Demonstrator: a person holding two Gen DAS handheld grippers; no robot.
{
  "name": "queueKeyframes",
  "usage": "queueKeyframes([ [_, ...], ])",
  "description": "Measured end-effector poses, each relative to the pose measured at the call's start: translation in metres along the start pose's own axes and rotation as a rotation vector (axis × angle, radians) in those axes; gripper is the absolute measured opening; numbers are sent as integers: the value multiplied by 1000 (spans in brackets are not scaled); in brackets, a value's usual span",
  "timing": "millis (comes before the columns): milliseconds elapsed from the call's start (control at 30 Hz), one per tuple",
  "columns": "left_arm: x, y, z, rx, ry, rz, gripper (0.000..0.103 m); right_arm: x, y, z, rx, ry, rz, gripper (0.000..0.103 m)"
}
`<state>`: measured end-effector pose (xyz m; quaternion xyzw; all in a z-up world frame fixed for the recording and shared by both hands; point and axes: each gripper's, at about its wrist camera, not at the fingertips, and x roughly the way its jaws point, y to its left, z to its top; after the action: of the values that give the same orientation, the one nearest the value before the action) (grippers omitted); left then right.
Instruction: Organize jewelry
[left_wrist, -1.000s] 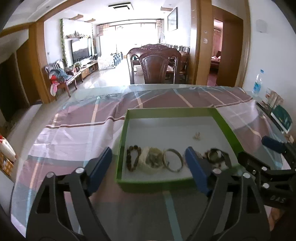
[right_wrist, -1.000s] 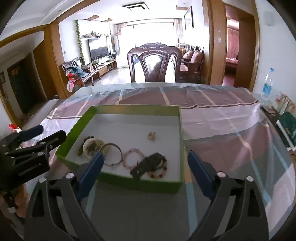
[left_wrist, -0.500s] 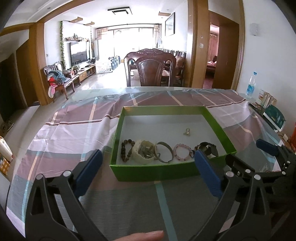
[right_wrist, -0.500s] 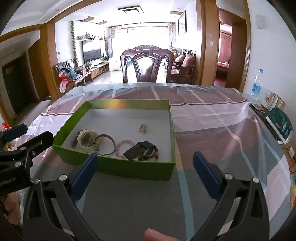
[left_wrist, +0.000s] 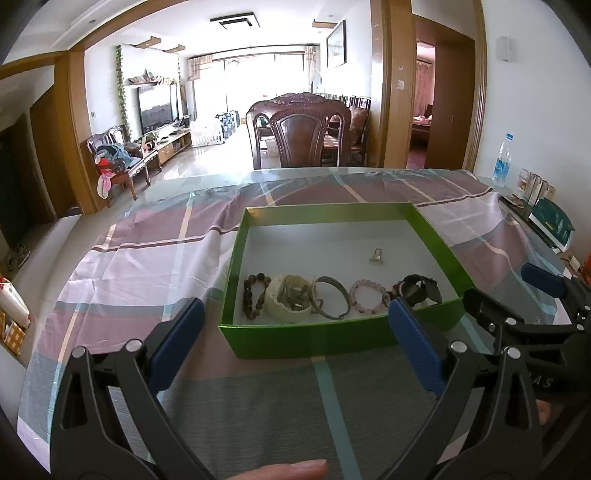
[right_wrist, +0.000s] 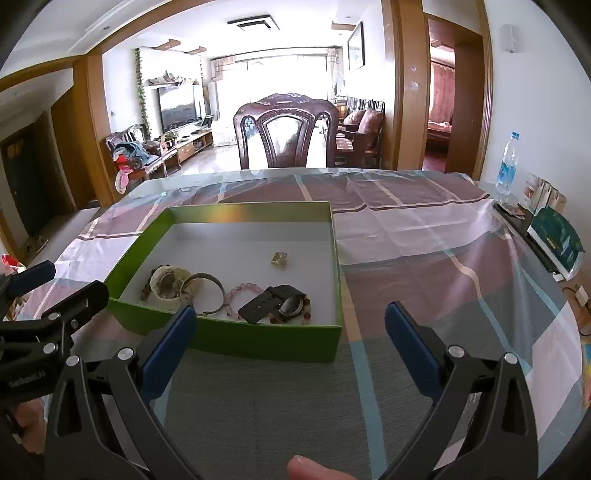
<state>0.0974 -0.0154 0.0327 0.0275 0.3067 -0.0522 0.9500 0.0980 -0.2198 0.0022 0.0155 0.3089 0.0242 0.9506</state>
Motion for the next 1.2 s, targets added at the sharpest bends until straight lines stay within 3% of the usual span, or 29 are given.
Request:
queueKeyframes([
  [1200, 1, -1, -3, 8, -2, -2, 99, -1, -1, -1, 2, 0, 5, 100],
])
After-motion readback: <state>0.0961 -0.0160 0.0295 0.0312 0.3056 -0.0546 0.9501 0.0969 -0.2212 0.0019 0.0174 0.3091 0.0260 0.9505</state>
